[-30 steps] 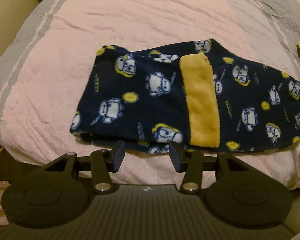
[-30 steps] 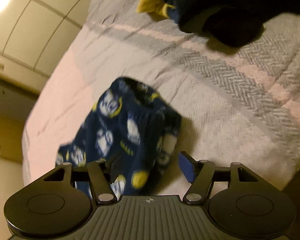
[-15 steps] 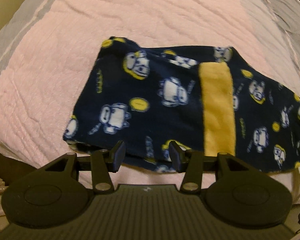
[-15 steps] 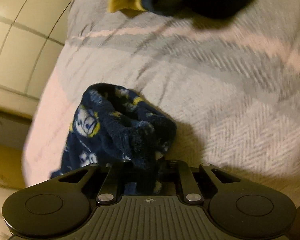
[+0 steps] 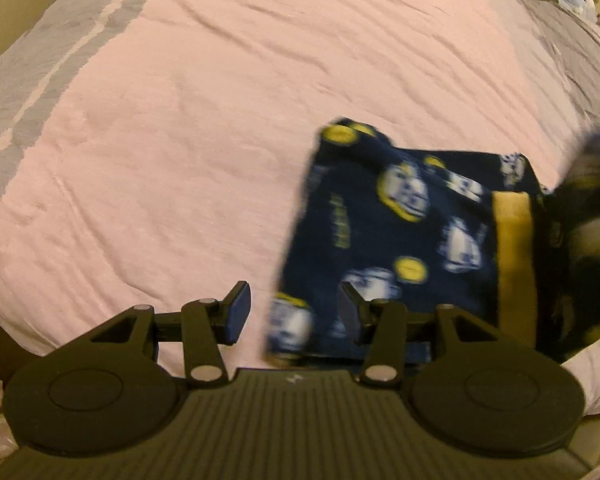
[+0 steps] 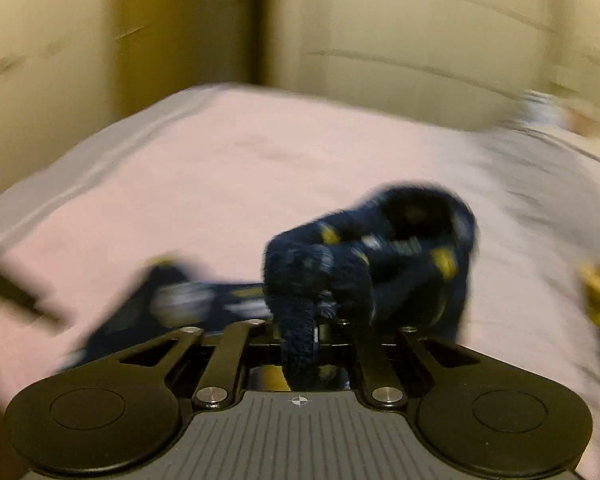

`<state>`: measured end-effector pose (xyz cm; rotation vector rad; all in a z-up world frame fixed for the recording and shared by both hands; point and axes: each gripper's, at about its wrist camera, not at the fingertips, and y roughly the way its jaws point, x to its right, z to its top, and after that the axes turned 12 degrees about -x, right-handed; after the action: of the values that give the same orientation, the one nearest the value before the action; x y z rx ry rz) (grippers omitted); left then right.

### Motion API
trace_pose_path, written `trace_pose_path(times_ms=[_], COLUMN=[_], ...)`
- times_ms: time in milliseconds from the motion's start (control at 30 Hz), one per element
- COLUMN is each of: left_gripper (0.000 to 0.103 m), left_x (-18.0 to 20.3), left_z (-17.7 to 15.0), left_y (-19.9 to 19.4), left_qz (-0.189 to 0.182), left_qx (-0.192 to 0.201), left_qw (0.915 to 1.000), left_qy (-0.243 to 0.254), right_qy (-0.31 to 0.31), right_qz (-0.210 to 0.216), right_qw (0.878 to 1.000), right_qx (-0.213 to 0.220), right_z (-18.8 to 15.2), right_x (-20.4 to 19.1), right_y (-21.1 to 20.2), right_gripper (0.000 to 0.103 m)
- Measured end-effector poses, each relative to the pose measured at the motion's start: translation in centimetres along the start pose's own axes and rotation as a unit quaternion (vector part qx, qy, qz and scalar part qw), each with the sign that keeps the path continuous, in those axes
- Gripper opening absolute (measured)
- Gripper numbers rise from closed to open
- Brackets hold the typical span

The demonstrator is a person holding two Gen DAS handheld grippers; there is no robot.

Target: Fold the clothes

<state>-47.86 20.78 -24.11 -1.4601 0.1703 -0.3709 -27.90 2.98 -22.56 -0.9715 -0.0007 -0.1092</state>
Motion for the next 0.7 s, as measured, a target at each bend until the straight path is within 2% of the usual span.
trace_pose_path(times_ms=[100, 133, 200, 300, 367, 433, 533, 633, 700], left_gripper=[0.044, 0.044, 0.044, 0.043, 0.044, 0.047, 0.05, 0.052, 0.058], left_x=[-3.0, -3.8, -4.8, -5.2, -4.8, -4.0, -2.6, -1.4, -0.9], left_z=[0.5, 0.5, 0.6, 0.8, 1.1, 1.5, 2.2, 2.8, 3.2], left_y=[0.1, 0.2, 0.4, 1.1, 1.4, 2.1, 4.0, 5.9, 7.2], left_qz=[-0.014, -0.02, -0.032, -0.064, -0.11, -0.172, -0.239, -0.27, -0.286], left_qx=[-0.01, -0.012, -0.015, -0.024, -0.029, -0.036, -0.05, -0.057, -0.057], left_qw=[0.9998, 0.9997, 0.9991, 0.9971, 0.993, 0.9841, 0.9696, 0.9612, 0.9564], left_qy=[0.006, 0.01, 0.023, 0.033, 0.03, 0.024, 0.01, -0.004, -0.015], right_qy=[-0.087, -0.092, -0.074, -0.013, 0.049, 0.115, 0.255, 0.383, 0.432], right_qz=[0.048, 0.045, 0.036, 0.013, -0.03, -0.07, -0.082, -0.048, -0.028], right_qw=[0.991, 0.989, 0.991, 0.996, 0.994, 0.986, 0.954, 0.911, 0.89], right_qx=[-0.091, -0.108, -0.106, -0.09, -0.095, -0.101, -0.134, -0.144, -0.145], right_z=[0.2, -0.1, -0.3, -0.1, -0.2, -0.5, -2.5, -5.1, -6.4], right_x=[-7.5, -8.6, -9.3, -6.9, -4.1, -1.3, 4.5, 9.7, 11.8], right_y=[3.9, 4.5, 4.3, 2.7, 1.6, 0.7, 0.6, 0.7, 1.1], right_gripper=[0.054, 0.055, 0.056, 0.057, 0.058, 0.059, 0.059, 0.059, 0.059])
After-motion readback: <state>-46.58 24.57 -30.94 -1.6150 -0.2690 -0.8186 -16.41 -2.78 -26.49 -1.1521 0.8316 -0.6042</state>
